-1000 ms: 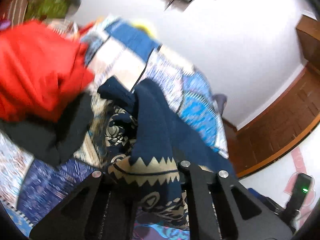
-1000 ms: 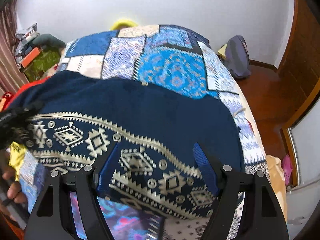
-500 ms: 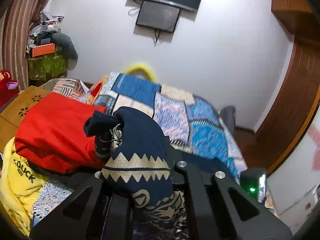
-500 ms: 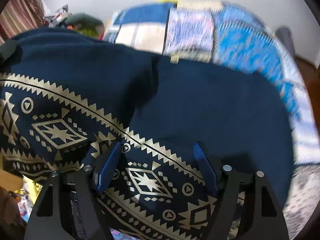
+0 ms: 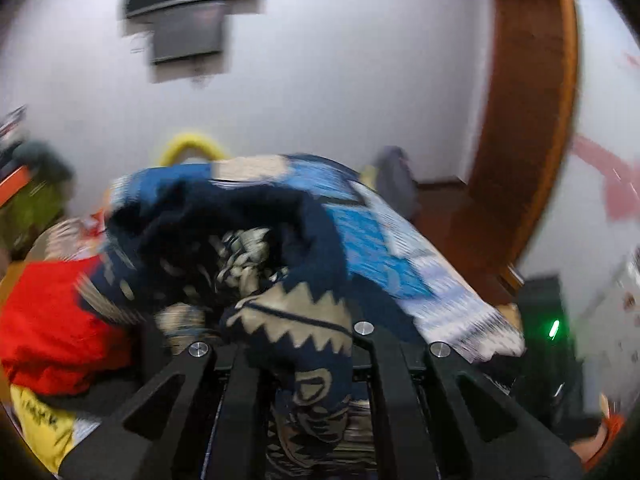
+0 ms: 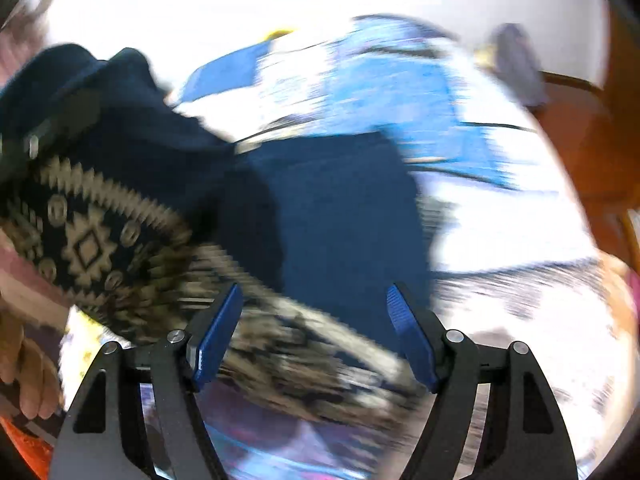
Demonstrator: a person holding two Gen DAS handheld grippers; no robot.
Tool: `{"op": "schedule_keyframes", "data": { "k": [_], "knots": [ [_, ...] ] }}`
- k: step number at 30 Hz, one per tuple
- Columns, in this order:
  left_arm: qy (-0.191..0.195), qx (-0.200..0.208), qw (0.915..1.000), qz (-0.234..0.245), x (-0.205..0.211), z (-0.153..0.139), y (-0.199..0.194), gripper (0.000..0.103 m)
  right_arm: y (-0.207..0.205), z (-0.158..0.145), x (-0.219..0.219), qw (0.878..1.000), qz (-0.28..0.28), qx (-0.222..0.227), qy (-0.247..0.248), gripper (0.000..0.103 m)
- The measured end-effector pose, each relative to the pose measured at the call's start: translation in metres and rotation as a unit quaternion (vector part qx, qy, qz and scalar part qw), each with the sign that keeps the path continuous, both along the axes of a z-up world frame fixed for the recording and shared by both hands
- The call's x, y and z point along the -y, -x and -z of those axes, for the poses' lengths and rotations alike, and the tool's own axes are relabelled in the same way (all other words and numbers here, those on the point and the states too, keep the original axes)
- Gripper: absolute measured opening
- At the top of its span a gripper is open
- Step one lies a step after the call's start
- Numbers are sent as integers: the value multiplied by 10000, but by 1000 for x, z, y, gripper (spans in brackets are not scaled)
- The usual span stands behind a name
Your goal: Fold large clothes
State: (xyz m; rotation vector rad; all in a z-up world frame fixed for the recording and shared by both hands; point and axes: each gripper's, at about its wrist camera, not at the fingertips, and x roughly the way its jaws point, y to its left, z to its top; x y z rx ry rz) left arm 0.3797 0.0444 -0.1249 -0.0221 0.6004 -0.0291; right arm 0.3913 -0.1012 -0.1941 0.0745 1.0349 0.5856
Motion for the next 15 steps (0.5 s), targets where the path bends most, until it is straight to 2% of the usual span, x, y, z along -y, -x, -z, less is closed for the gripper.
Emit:
{"op": "schedule_keyframes", "data": {
  "k": [3, 5, 6, 7, 9, 10, 12, 13, 15],
  "knots": [
    [-138, -377, 9971, 647, 47, 26, -10, 4, -2, 2, 60, 9971, 695, 88, 292, 72],
    [-21, -868, 9912, 996, 70, 54, -17, 4, -6, 6, 89, 9938, 1041, -17, 377, 72],
    [87, -1100, 9876, 1118, 76, 66, -20, 4, -5, 9, 104, 9921, 1191, -79, 379, 72],
    [253, -1500, 9796, 1310, 82, 86, -24, 4, -3, 12, 117, 9904, 1323, -145, 362, 72],
    [372, -2048, 9674, 1445, 87, 118, -29, 4, 3, 16, 133, 9883, 1465, -235, 353, 72],
    [283, -2172, 9645, 1472, 90, 130, -27, 4, 5, 17, 137, 9880, 1486, -251, 350, 72],
    [-15, -2082, 9666, 1495, 96, 132, -19, 5, 7, 14, 139, 9885, 1458, -242, 318, 72],
    [-96, -2023, 9673, 1528, 98, 129, -14, 10, 10, 11, 136, 9892, 1416, -209, 312, 72],
    [-23, -2023, 9650, 1667, 97, 119, -8, 27, 10, 5, 130, 9907, 1319, -113, 326, 72]
  ]
}}
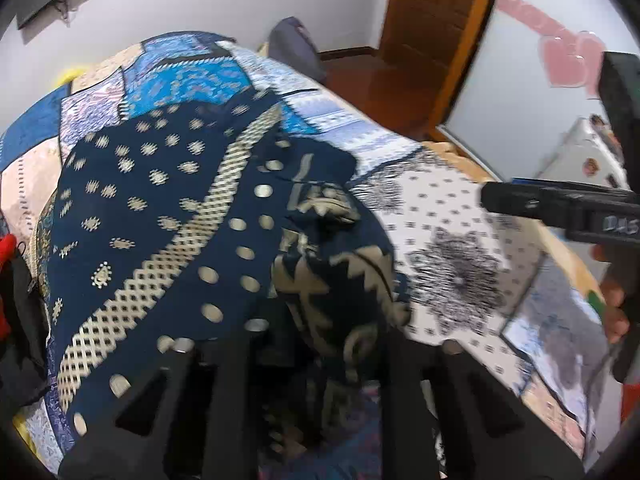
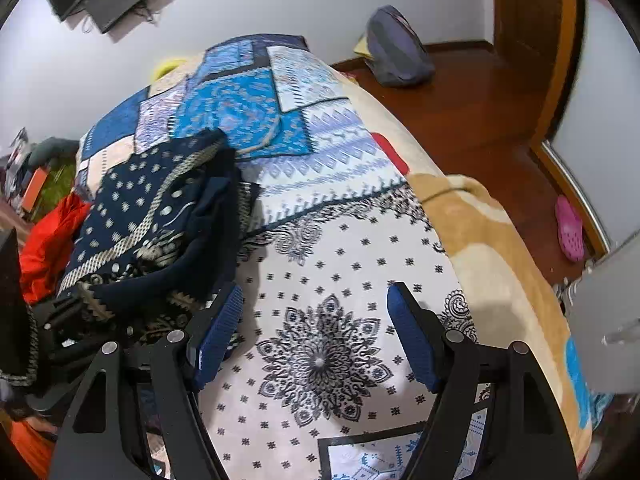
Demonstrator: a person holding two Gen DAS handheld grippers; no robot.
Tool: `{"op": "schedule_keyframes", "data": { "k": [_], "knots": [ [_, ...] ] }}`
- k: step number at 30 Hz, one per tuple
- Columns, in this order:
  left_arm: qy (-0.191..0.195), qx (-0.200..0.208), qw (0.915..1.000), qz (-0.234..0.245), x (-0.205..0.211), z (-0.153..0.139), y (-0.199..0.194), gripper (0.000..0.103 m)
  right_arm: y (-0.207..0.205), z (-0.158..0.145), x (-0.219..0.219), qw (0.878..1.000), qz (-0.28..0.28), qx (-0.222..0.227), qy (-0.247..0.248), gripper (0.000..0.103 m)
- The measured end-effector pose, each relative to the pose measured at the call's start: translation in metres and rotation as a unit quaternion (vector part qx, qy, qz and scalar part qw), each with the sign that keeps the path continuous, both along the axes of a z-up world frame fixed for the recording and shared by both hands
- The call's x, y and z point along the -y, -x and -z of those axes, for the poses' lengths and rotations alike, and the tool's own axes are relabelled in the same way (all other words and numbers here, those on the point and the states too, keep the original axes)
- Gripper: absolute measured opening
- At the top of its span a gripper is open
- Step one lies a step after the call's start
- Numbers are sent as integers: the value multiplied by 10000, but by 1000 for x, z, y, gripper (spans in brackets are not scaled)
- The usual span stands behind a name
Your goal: Fold large clothes
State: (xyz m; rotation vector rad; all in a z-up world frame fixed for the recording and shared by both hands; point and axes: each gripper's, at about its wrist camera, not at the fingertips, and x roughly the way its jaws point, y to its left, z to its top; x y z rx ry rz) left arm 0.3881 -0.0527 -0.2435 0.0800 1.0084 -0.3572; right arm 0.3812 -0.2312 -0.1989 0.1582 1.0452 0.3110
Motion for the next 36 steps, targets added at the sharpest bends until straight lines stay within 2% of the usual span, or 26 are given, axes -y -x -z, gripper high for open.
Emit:
{"op": "schedule_keyframes", "data": {
  "k": [1, 2, 4, 6, 7, 10, 12, 13, 14, 15, 19, 21, 24, 29, 33, 36],
  "knots": [
    [133, -43, 9999, 66, -2, -8, 5, 37, 0, -5, -5, 10000, -73, 64, 12, 72],
    [197, -47, 9998, 84, -3, -14, 8, 42, -2, -9, -10, 9998, -131, 115, 3, 72],
    [226, 59, 9997, 56, -5, -29, 17, 44, -4, -18, -20, 9993, -269, 262, -59, 72],
    [215, 296, 9993, -55, -15, -46, 28, 52, 0, -27, -28, 9983, -397, 415, -118, 72],
    [204, 444, 9987, -153, -22, -55, 33, 59, 0, -32, -33, 9976, -475, 481, -144, 72],
    [40, 967, 9936, -578, -47, -81, 40, 65, -1, -44, -56, 9948, -740, 654, -245, 72],
    [-129, 1126, 9907, -753, -63, -87, 34, 72, -3, -48, -73, 9926, -934, 721, -286, 72],
    [-225, 1174, 9890, -876, -72, -88, 31, 79, -5, -48, -84, 9915, -1034, 735, -292, 72],
    [-268, 1162, 9878, -999, -81, -85, 25, 83, -6, -48, -92, 9908, -1107, 727, -283, 72],
    [-283, 1123, 9870, -1114, -88, -81, 23, 84, -6, -45, -102, 9900, -1198, 701, -263, 72],
    [-372, 542, 9880, -1399, -110, -45, 10, 84, -11, -11, -133, 9880, -1503, 361, -79, 72],
    [-368, 247, 9895, -1373, -116, -21, 10, 84, -13, 10, -137, 9878, -1547, 144, 65, 72],
    [-253, 148, 9895, -1412, -121, -4, 16, 88, -17, 46, -127, 9898, -1375, -166, 334, 72],
    [-103, 163, 9897, -1422, -123, 9, 29, 89, -20, 75, -86, 9894, -1247, -654, -359, 77],
    [77, 102, 9886, -1497, -124, 13, 36, 89, -9, 72, -71, 9913, -1210, -468, -222, 77],
    [47, 117, 9888, -1484, -123, 11, 45, 89, 4, 68, -64, 9925, -1191, -254, 68, 77]
  ]
}}
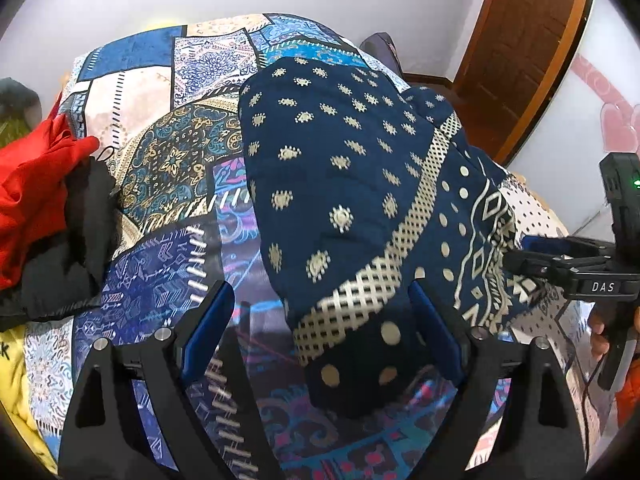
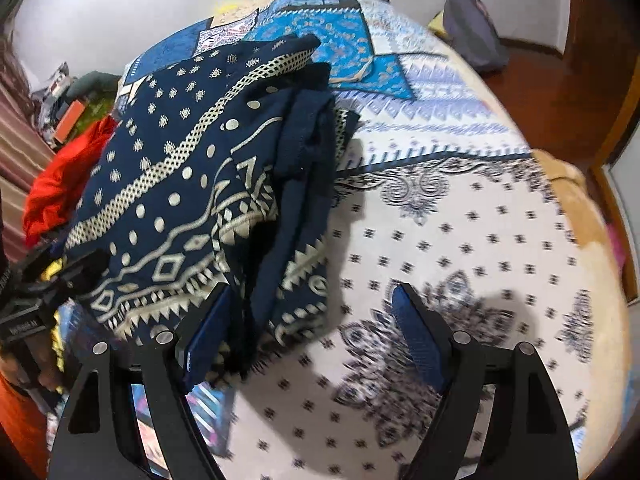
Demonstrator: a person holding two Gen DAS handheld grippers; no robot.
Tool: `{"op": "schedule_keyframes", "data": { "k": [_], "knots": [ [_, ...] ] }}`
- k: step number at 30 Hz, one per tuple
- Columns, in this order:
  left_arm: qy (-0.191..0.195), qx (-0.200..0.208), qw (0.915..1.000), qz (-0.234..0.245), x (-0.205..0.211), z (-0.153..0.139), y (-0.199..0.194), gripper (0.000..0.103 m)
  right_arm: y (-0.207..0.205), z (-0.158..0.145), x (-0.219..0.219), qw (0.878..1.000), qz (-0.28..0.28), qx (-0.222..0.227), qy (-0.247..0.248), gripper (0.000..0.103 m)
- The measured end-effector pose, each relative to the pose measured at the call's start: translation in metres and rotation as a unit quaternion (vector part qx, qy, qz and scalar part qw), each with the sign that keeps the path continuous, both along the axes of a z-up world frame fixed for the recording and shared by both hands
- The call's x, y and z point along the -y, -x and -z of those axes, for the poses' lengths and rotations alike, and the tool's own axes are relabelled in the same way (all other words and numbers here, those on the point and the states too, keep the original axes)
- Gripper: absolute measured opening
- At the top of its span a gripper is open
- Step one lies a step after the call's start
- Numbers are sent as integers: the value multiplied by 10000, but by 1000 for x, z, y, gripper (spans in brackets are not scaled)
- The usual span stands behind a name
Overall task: Fold large clothes
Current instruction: 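Grasp the dotted navy bundle with both grippers and lift it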
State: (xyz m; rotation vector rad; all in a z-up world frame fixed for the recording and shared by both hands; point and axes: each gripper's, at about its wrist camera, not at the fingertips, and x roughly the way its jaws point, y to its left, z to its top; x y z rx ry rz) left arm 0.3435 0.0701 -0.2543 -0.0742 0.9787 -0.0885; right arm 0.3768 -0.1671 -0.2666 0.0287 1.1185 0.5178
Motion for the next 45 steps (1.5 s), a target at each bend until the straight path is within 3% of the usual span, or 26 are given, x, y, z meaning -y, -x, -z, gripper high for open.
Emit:
{"op": "schedule_keyframes", "data": {
  "k": [3, 7, 10, 15, 20, 24, 31, 36, 37, 39, 42, 45],
  "knots": [
    [-120, 6, 9999, -7, -1, -2, 8, 89, 10, -1, 4, 9951, 176, 301, 926, 77],
    [24, -20, 10000, -50, -11, -10, 18, 89, 22, -10, 18, 9951, 95, 379, 907, 77],
    [-52, 82, 9999, -69, -15, -23, 24, 88, 29, -29, 26, 9958, 130, 557, 721, 77],
    [-574, 578, 9963, -260, -21, -57, 26, 88, 21, -64, 18, 9963, 238, 808, 149, 79],
    [-452, 729, 9957, -359, -37, -72, 7, 89, 7, -75, -10, 9962, 17, 849, -211, 79],
    [-36, 516, 9974, -506, -53, -65, -20, 89, -15, -63, -29, 9968, -129, 635, -471, 79],
    [929, -192, 9948, -373, -60, -24, -63, 88, -60, -21, -47, 9948, -66, -195, -998, 79],
    [2069, -691, 9756, -246, -66, 9, -89, 89, -90, 23, -42, 9871, -80, -852, -1355, 83],
    [2207, -792, 9718, -262, -68, 16, -95, 92, -94, 31, -40, 9846, -84, -954, -1465, 90],
    [2482, -949, 9636, -313, -70, 30, -104, 96, -97, 37, -37, 9789, -102, -1035, -1757, 90],
    [2854, -1091, 9516, -329, -69, 40, -112, 96, -99, 34, -41, 9786, -160, -1069, -1749, 90],
    [2866, -1070, 9514, -345, -64, 41, -116, 96, -100, 34, -49, 9748, -177, -1231, -1854, 89]
  ]
}}
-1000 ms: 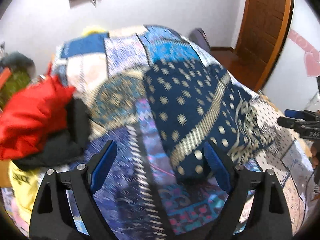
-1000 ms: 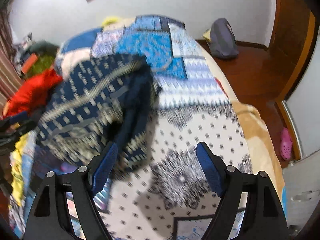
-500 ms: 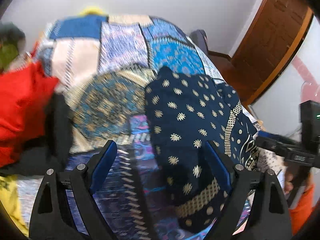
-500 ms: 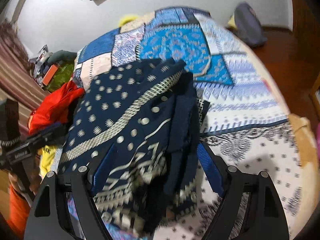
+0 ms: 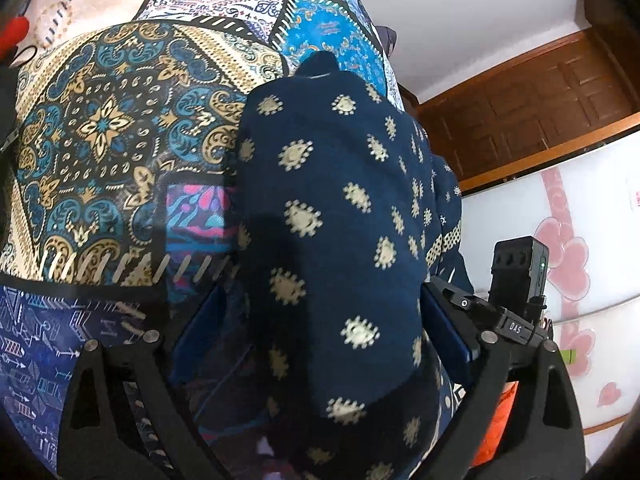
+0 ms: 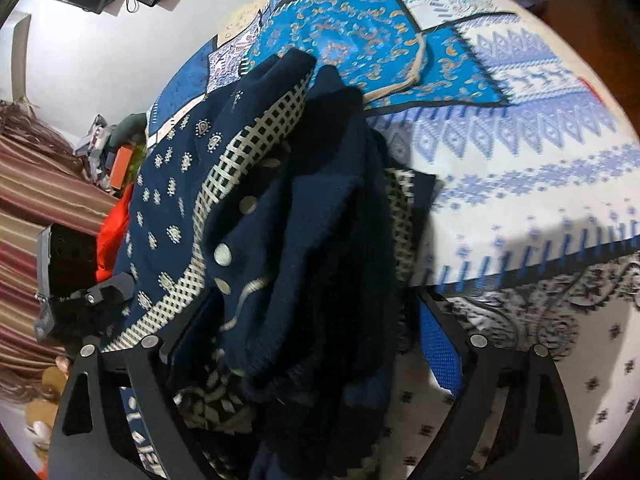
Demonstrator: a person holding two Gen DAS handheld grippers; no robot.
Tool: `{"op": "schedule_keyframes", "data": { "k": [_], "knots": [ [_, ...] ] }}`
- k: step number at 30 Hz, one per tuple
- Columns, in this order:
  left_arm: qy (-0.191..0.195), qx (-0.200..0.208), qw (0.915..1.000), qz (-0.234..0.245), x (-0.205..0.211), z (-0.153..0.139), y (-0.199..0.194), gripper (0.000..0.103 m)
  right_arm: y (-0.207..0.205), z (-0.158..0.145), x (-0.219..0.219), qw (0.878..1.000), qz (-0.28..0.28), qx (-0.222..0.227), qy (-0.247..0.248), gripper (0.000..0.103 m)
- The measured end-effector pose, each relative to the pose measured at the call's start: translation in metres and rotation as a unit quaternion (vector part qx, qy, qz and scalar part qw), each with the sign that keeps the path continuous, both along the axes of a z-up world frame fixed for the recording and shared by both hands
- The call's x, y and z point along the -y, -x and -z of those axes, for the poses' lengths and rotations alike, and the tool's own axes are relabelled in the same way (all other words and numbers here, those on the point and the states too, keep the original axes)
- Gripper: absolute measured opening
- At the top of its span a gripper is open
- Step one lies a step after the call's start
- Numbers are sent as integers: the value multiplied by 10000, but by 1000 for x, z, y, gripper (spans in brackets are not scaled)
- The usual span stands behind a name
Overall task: Fold large clothes
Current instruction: 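Grasp the dotted navy bundle with both grippers and lift it, then carry the bundle with both grippers onto the stack of folded clothes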
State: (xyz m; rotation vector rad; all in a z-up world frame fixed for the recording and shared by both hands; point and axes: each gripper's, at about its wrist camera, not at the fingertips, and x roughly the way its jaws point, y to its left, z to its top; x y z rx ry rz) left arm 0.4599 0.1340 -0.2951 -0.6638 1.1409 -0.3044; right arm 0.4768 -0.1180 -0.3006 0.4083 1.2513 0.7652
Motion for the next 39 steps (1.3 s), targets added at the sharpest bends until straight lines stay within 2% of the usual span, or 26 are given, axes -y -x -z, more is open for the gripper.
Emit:
{"op": "schedule_keyframes", "data": {
  "k": [1, 3, 6, 8, 11, 14, 19, 24, 27, 30, 34, 39],
  "knots": [
    [-7, 2, 10000, 17, 4, 0, -1, 94, -1, 0, -2, 10000, 1, -67, -45, 85],
    [85, -11, 9999, 112, 11, 0, -5, 85, -1, -1, -5, 9998, 3, -187, -98, 79],
    [151, -62, 9998, 88, 17, 0, -6, 78, 4, -6, -7, 9997, 10, -226, -97, 65],
    [264, -85, 9996, 41, 16, -2, -3, 69, 6, -13, -9, 9997, 1, -218, -130, 48],
    [225, -64, 9997, 53, 18, -12, 5, 59, 15, -33, -11, 9996, -79, -166, -225, 36],
    [-12, 41, 10000, 26, 23, -34, 11, 54, 26, -60, -24, 9997, -169, 138, -70, 33],
    [-257, 568, 9980, -52, 13, -92, 34, 53, 39, -114, -47, 9970, -345, 685, -44, 33],
    [-386, 1170, 9921, -247, -32, -157, 59, 53, 49, -169, -87, 9903, -574, 1233, -281, 33],
    [-633, 1493, 9856, -471, -73, -195, 81, 53, 54, -196, -132, 9849, -771, 1496, -399, 33],
    [-788, 1688, 9800, -701, -112, -219, 91, 53, 57, -213, -173, 9799, -969, 1653, -561, 33],
    [-900, 1745, 9753, -1013, -170, -236, 109, 53, 57, -227, -235, 9736, -1266, 1769, -689, 33],
    [-1273, 1619, 9697, -1317, -242, -245, 125, 53, 55, -212, -316, 9688, -1637, 1678, -802, 33]
  ]
}}
